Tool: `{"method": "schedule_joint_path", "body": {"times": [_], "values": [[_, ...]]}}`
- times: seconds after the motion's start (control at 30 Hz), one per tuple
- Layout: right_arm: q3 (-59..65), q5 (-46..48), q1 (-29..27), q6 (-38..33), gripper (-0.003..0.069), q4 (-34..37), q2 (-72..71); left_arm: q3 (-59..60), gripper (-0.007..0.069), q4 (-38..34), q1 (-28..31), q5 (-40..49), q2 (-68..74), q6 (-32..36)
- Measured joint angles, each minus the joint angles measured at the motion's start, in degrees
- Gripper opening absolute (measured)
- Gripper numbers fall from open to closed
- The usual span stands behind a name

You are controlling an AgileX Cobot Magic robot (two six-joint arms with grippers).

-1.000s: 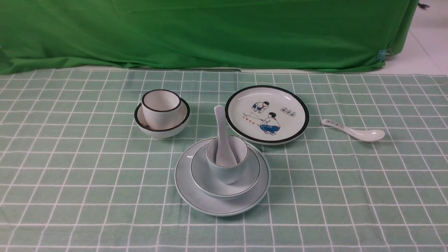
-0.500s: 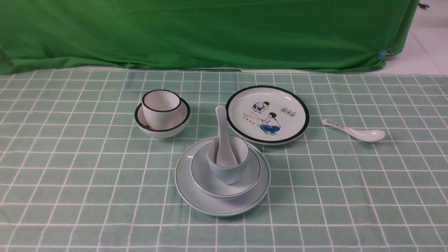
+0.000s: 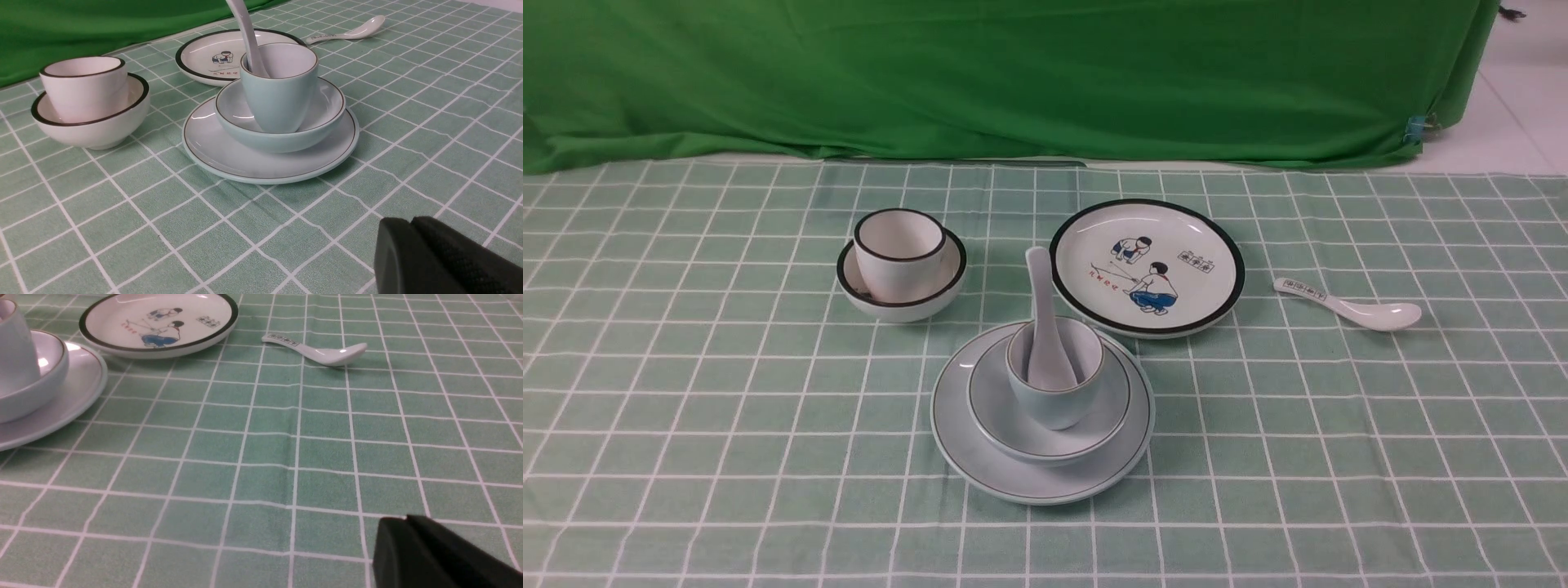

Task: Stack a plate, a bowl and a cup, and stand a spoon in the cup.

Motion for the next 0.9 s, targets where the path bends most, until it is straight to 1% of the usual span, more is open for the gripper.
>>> {"method": "schedule_joint_path", "body": {"times": [0.27, 0.4, 0.63, 0.7, 0.77, 0.9], "values": [[0.0, 0.0, 0.0, 0.0, 0.0094, 0.0, 0.0, 0.0, 0.0013, 0.4, 0.0, 0.0, 0.0, 0.0], [0.0, 0.0, 0.0, 0.0, 0.0108, 0.0, 0.0, 0.0, 0.0013, 3.3, 0.0, -1.4, 0.0, 0.1], [0.0, -0.1, 0.0, 0.0, 0.0120, 0.0, 0.0, 0.0, 0.0013, 3.6, 0.6, -2.5, 0.0, 0.1], [0.0, -0.1, 0.0, 0.0, 0.0122, 0.0, 0.0, 0.0, 0.0013, 3.3, 3.3, -3.4, 0.0, 0.4], [0.0, -0.1, 0.0, 0.0, 0.0126, 0.0, 0.0, 0.0, 0.0013, 2.4, 8.4, -4.7, -0.5, 0.4], [0.0, -0.2, 0.0, 0.0, 0.0134, 0.0, 0.0, 0.0, 0.0013, -2.0, 22.1, -5.9, -3.8, 0.5]]}}
